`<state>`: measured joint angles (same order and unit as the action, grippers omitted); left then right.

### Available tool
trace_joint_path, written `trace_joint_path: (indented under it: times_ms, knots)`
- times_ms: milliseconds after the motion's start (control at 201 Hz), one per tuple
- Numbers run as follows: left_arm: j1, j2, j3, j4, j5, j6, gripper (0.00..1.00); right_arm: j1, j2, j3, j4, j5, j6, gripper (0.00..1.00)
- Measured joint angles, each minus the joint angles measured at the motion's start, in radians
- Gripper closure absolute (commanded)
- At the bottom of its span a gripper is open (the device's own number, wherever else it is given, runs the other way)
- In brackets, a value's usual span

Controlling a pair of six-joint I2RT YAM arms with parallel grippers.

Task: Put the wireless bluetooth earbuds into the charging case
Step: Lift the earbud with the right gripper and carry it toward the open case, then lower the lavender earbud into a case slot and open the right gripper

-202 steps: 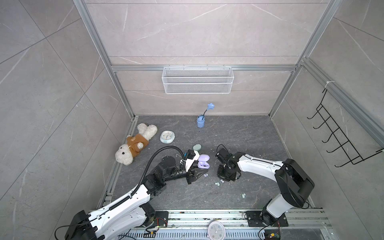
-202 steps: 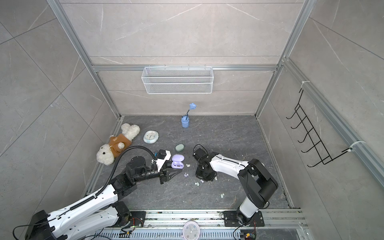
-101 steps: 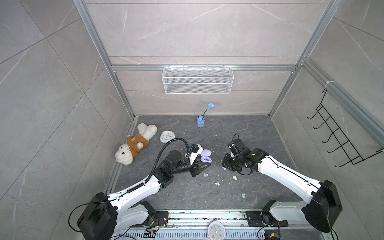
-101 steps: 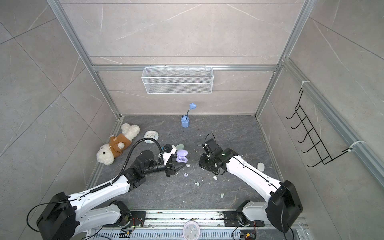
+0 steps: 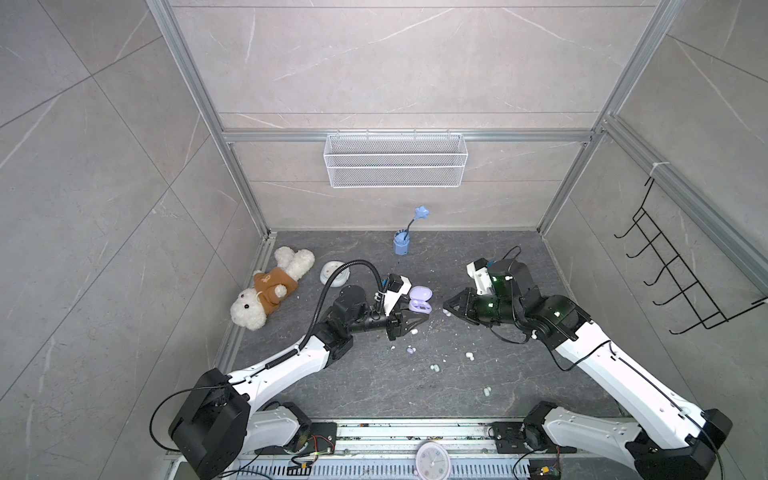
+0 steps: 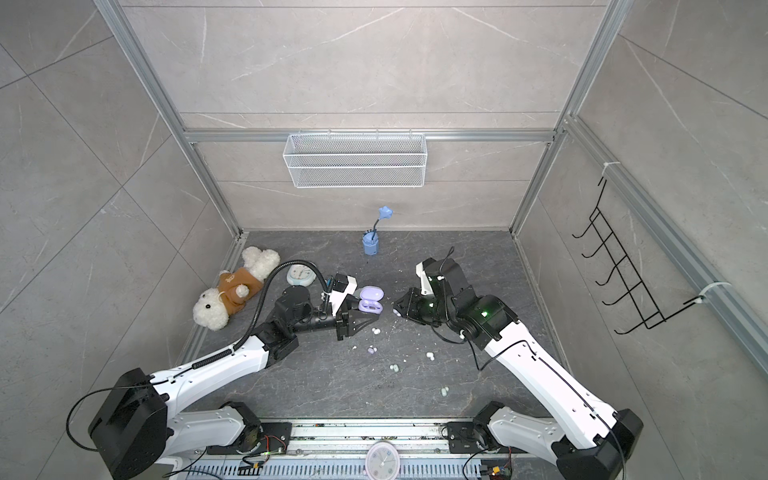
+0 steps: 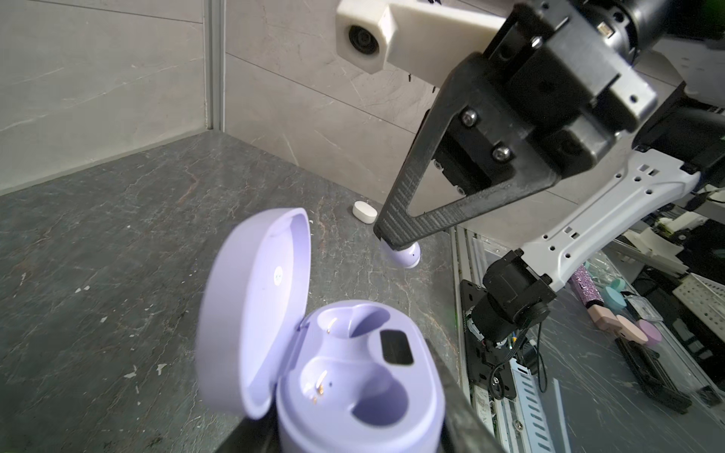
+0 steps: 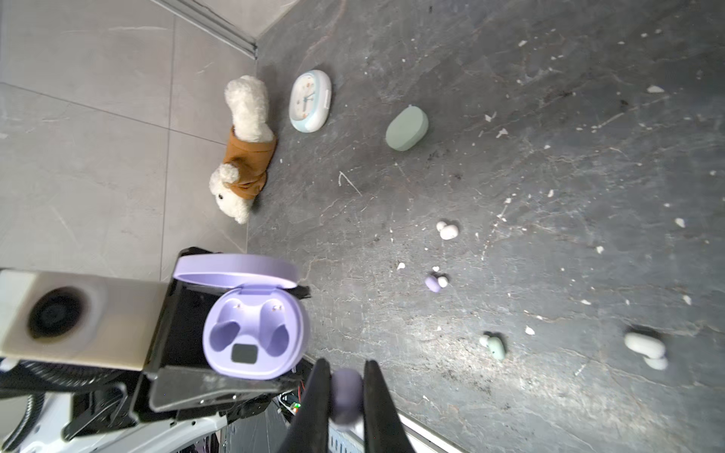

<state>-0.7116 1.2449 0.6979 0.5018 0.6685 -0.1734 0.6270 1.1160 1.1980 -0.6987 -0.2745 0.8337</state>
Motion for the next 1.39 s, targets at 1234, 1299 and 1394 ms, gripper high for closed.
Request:
trace_joint_path:
  times_ms: [1234,1299,1394]
  knots:
    - [-0.001,0.039,0.098,0.138,0.198,-0.085,0.74,0.0,0.023,0.109,0.106,-0.203,-0.045,0.86]
    - [-0.001,0.039,0.098,0.142,0.199,-0.089,0.74,0.0,0.023,0.109,0.106,-0.206,-0.045,0.86]
    - [-0.002,0.039,0.098,0.144,0.2,-0.09,0.74,0.0,0.023,0.109,0.111,-0.206,-0.045,0.83]
